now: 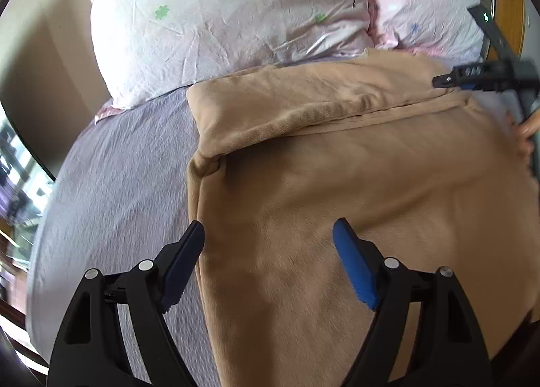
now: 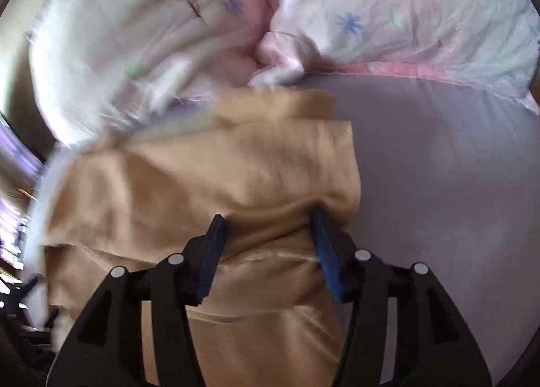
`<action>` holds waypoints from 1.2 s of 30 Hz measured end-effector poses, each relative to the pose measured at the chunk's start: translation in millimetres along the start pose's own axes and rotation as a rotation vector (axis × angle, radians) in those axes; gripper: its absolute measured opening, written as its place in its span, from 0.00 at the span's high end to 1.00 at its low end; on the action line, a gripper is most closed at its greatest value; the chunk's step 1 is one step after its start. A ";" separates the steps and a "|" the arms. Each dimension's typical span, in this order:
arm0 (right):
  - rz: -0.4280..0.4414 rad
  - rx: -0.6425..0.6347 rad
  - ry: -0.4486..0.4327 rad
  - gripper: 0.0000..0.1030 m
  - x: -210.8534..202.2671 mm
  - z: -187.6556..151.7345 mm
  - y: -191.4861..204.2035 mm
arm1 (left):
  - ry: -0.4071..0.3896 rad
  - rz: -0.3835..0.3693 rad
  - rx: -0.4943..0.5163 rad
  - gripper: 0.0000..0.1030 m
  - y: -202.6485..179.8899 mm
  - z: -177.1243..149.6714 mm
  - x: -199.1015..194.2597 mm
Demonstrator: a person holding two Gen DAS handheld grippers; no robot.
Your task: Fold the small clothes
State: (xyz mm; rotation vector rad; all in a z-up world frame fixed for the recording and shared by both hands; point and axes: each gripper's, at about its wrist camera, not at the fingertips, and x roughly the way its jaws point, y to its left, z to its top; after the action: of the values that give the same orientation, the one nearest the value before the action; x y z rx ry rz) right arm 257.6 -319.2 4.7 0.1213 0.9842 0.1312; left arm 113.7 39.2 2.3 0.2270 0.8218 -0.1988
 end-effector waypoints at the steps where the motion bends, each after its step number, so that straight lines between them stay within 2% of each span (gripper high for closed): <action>1: 0.003 0.016 0.002 0.48 -4.6 -0.7 -3.0 | -0.012 -0.043 -0.024 0.23 5.1 -3.3 -9.1; 2: 0.032 0.048 0.000 0.46 -12.7 -2.5 -7.7 | -0.026 -0.075 -0.038 0.23 9.0 -7.2 -17.2; 4: 0.176 0.085 -0.038 0.39 -39.4 -15.0 -17.8 | -0.064 -0.143 -0.063 0.23 20.5 -19.6 -38.8; 6: 0.322 0.080 -0.078 0.34 -69.9 -37.7 -25.8 | -0.083 -0.226 -0.078 0.21 31.4 -33.6 -57.0; 7: 0.379 0.068 -0.091 0.29 -82.6 -48.2 -27.0 | -0.092 -0.269 -0.087 0.18 37.5 -42.0 -66.3; 10: 0.579 -0.017 -0.121 0.18 -135.4 -102.6 -32.8 | -0.118 -0.394 -0.106 0.15 56.6 -78.7 -97.8; 12: 0.644 -0.069 -0.114 0.13 -161.8 -136.6 -36.1 | -0.111 -0.427 -0.110 0.12 64.5 -102.6 -109.4; 13: 0.670 -0.104 -0.099 0.10 -175.9 -164.0 -41.1 | -0.101 -0.437 -0.113 0.12 66.8 -110.6 -111.3; 16: 0.657 -0.119 -0.019 0.09 -195.2 -222.6 -55.8 | -0.045 -0.478 -0.146 0.12 74.9 -150.3 -114.6; 20: 0.563 0.019 0.084 0.09 -184.2 -269.1 -88.2 | 0.022 -0.510 -0.190 0.12 75.0 -178.0 -98.6; 22: 0.526 0.077 0.112 0.09 -166.4 -273.3 -96.2 | 0.050 -0.503 -0.190 0.12 71.2 -182.6 -87.3; 23: 0.533 0.099 0.119 0.09 -158.7 -277.0 -99.1 | 0.064 -0.497 -0.188 0.12 67.3 -182.7 -79.7; 27: 0.642 0.127 0.127 0.10 -124.1 -275.1 -93.6 | 0.074 -0.538 -0.191 0.12 51.0 -176.4 -59.2; 29: 0.688 0.130 0.132 0.22 -112.4 -274.7 -89.6 | 0.069 -0.585 -0.225 0.13 47.3 -173.4 -53.6; 30: 0.723 0.136 0.128 0.28 -107.4 -276.8 -86.3 | 0.067 -0.614 -0.248 0.17 47.0 -172.2 -51.2; 31: 0.753 0.143 0.124 0.46 -103.6 -276.7 -84.5 | 0.067 -0.651 -0.284 0.28 47.4 -171.6 -47.7; 32: 0.785 0.148 0.122 0.74 -101.0 -278.9 -82.1 | 0.076 -0.684 -0.312 0.35 48.1 -173.6 -42.8; 33: 0.806 0.146 0.122 0.90 -100.3 -281.2 -80.5 | 0.089 -0.718 -0.343 0.53 47.9 -175.6 -38.9; 34: 0.819 0.135 0.114 0.94 -102.8 -284.2 -78.2 | 0.098 -0.747 -0.369 0.82 47.9 -177.0 -36.5; 35: 0.839 0.122 0.096 0.94 -109.2 -285.9 -76.8 | 0.105 -0.776 -0.399 0.90 48.4 -179.8 -35.6; 36: 0.853 0.117 0.083 0.94 -113.4 -284.0 -78.4 | 0.103 -0.792 -0.419 0.94 50.7 -181.0 -37.3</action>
State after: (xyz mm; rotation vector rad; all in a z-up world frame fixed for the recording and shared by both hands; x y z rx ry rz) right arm -37.3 -403.1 -70.4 0.6453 0.9689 0.8641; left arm -24.4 140.9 -83.1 -0.5009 1.0040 -0.7504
